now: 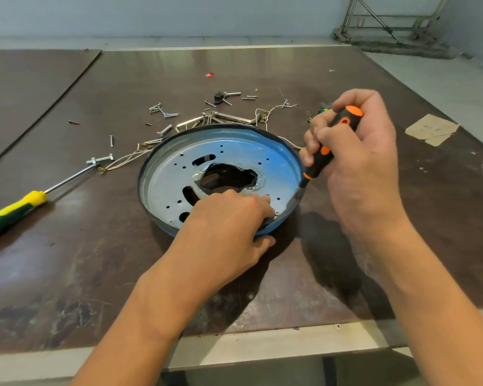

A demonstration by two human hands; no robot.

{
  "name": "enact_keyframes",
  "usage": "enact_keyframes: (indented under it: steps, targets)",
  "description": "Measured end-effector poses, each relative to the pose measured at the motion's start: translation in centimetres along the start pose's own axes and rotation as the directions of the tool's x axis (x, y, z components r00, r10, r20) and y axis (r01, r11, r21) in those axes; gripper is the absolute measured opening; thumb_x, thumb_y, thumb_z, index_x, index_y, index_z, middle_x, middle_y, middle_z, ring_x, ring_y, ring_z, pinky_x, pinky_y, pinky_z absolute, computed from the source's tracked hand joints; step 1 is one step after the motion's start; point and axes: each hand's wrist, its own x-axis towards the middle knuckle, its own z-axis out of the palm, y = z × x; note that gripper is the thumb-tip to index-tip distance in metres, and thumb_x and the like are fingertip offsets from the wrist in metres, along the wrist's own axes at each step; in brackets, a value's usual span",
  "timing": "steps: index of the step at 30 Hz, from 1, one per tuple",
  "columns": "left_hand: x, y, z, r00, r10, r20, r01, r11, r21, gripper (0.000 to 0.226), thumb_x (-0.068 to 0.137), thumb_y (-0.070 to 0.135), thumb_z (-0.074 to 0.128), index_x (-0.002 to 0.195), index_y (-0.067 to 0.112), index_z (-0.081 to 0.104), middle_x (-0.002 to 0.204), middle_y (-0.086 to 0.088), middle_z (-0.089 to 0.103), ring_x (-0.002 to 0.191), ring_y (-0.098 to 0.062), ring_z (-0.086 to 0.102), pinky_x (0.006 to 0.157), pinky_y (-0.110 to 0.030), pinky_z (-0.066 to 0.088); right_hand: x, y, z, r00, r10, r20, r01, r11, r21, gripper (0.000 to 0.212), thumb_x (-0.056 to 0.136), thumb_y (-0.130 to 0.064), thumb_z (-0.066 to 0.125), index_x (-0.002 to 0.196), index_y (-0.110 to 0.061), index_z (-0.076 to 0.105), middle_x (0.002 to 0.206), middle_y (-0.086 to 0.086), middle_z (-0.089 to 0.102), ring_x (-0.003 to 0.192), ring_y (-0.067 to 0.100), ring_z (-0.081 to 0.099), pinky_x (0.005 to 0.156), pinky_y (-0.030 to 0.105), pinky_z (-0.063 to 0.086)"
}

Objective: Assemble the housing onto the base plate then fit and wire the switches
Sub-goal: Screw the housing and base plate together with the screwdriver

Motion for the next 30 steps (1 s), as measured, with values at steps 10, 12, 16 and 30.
enact_keyframes:
  steps: [10,12,16,30]
  targets:
    - [0.0,0.2,-0.3,1.0,0.023,0.016,-0.023,1.0,0.02,0.027,0.091,0.045,0.056,0.115,0.033,0.059,0.115,0.01,0.065,0.103,-0.015,0.062,0.077,-0.038,0.057,-0.5,0.0,0.9,0.995,-0.02,0.097,0.022,1.0,-0.012,0.023,0.084,0.006,0.043,0.095,-0.013,0.042,0.075,0.006,0.044,0.065,0.024,0.04,0.055,0.034,0.039]
    - [0.1,0.2,-0.3,0.999,0.021,0.025,-0.022,1.0,0.02,0.028,0.092,0.044,0.056,0.117,0.032,0.059,0.119,0.01,0.064,0.105,-0.015,0.062,0.078,-0.038,0.057,-0.6,0.2,1.0,0.997,-0.015,0.08,0.016,1.0,-0.016,0.021,0.085,0.005,0.044,0.094,-0.013,0.042,0.074,0.006,0.043,0.064,0.024,0.04,0.055,0.034,0.039]
    - [0.0,0.1,-0.3,0.999,0.015,0.034,-0.016,1.0,0.023,0.025,0.09,0.043,0.055,0.113,0.034,0.059,0.1,0.01,0.063,0.09,-0.014,0.06,0.072,-0.036,0.056,-0.5,0.4,1.1,0.997,-0.003,0.074,0.004,1.0,-0.018,0.021,0.086,0.004,0.045,0.096,-0.014,0.042,0.077,0.007,0.042,0.065,0.022,0.041,0.055,0.034,0.04]
    - [0.0,0.2,-0.2,1.0,0.007,0.02,-0.007,1.0,0.013,0.026,0.089,0.045,0.056,0.113,0.035,0.06,0.1,0.01,0.065,0.09,-0.013,0.061,0.071,-0.035,0.056,-0.7,-0.6,1.0,0.971,0.01,0.24,-0.026,0.998,0.063,0.022,0.102,-0.014,0.031,0.102,-0.005,0.051,0.083,0.013,0.054,0.072,0.026,0.047,0.063,0.039,0.04]
